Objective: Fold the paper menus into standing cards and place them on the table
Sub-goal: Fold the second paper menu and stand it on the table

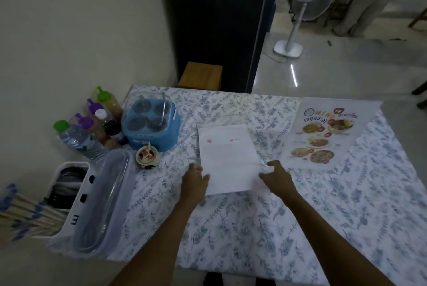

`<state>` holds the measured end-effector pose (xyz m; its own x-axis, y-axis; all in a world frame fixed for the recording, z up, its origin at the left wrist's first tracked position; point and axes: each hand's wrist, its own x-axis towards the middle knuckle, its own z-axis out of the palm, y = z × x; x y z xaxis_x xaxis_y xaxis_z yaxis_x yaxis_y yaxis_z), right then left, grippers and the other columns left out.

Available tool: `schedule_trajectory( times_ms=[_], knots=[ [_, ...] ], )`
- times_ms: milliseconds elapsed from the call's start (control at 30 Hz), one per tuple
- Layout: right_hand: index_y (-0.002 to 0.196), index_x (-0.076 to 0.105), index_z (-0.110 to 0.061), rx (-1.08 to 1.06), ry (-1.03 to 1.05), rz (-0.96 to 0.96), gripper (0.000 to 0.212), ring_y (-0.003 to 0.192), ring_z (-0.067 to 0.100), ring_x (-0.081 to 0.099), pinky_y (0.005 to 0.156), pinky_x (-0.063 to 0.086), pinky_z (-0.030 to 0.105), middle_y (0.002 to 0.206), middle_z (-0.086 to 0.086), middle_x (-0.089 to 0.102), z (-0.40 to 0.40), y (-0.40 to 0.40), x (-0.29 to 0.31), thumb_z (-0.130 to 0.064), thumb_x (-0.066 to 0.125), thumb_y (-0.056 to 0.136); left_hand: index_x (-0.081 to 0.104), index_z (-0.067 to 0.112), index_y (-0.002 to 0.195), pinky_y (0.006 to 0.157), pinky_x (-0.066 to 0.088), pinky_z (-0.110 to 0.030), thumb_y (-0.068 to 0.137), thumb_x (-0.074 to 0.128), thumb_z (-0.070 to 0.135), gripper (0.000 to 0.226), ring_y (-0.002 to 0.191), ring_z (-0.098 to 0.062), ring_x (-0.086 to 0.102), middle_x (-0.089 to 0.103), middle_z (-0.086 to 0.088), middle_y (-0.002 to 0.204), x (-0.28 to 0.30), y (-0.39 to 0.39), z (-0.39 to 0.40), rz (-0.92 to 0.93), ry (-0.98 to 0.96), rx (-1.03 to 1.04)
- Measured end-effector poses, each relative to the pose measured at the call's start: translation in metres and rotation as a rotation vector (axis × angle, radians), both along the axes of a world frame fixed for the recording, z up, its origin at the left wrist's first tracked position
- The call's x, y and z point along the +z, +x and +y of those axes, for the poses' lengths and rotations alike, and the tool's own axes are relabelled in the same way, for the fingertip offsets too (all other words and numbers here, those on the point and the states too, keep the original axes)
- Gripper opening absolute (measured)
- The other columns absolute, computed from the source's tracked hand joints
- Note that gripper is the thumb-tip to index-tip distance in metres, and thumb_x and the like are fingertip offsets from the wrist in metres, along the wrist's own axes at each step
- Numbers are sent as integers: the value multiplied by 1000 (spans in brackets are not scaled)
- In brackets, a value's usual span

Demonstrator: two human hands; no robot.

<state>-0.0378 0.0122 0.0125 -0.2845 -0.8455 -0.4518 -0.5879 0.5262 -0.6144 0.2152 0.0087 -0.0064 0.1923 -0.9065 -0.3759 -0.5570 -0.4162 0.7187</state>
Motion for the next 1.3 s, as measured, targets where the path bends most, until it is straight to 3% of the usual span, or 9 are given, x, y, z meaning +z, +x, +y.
schedule_trajectory(
  times_ms=[133, 233, 300, 367, 467, 567, 733, 1033, 1300],
  knots=[
    [101, 76, -8, 79, -140, 6, 24, 88, 32, 72, 88, 58, 49, 103, 12, 76, -12, 0, 49, -25, 62, 92, 56, 9, 115, 78, 46, -27, 90, 71, 21, 32, 103, -24, 64, 65, -13, 121, 43, 3, -22, 69, -134, 64],
    [89, 74, 2, 103, -271, -28, 42, 76, 34, 71, 79, 59, 49, 82, 19, 74, -11, 1, 82, -39, 63, 92, 55, 11, 116, 76, 47, -28, 89, 73, 28, 37, 102, -24, 63, 64, -13, 121, 75, 2, -29, 112, -247, 91],
    [84, 76, -5, 145, -326, -3, 46, 67, 21, 68, 68, 53, 39, 72, 7, 71, -4, 2, 101, -49, 63, 92, 55, 13, 117, 74, 47, -29, 87, 73, 37, 43, 96, -20, 61, 63, -10, 119, 90, 1, -28, 123, -316, 82],
    [91, 77, -20, 177, -370, 16, 39, 72, 6, 64, 67, 50, 29, 77, -9, 70, 2, 0, 112, -56, 64, 88, 55, 17, 118, 79, 51, -33, 83, 73, 51, 52, 98, -19, 62, 61, -6, 119, 101, -1, -24, 119, -365, 84],
    [107, 74, -22, 200, -437, 28, 43, 88, 6, 69, 80, 57, 30, 96, -6, 75, 11, -10, 121, -58, 69, 84, 54, 22, 118, 84, 53, -35, 78, 69, 64, 60, 97, -17, 65, 63, -2, 115, 111, -4, -17, 118, -399, 72],
    [106, 74, -20, 234, -496, 77, 33, 86, 3, 69, 72, 55, 23, 97, -5, 77, 17, -23, 127, -47, 69, 88, 54, 26, 116, 79, 55, -31, 73, 68, 72, 65, 91, -13, 67, 67, -2, 108, 118, -9, -10, 134, -427, 49],
    [100, 74, -23, 256, -558, 119, 21, 78, -2, 67, 62, 46, 17, 80, -15, 69, 23, -39, 139, -41, 64, 93, 61, 16, 119, 61, 43, -10, 85, 65, 59, 55, 90, -10, 62, 63, -3, 106, 125, -19, -5, 73, -501, -27],
    [105, 73, -20, 262, -605, 161, 19, 71, 5, 69, 69, 60, 33, 82, -1, 76, 15, -53, 148, -32, 61, 97, 60, 23, 106, 71, 49, -31, 90, 55, 62, 43, 89, -18, 61, 62, -3, 101, 123, -26, -17, -41, -547, -80],
    [109, 69, -15, 232, -620, 281, 21, 70, 17, 68, 59, 50, 23, 87, 6, 75, -23, -40, 149, -27, 53, 101, 57, 25, 104, 77, 55, -45, 88, 46, 72, 52, 90, -26, 62, 60, -3, 103, 134, -26, -52, -206, -489, -80]
  ],
)
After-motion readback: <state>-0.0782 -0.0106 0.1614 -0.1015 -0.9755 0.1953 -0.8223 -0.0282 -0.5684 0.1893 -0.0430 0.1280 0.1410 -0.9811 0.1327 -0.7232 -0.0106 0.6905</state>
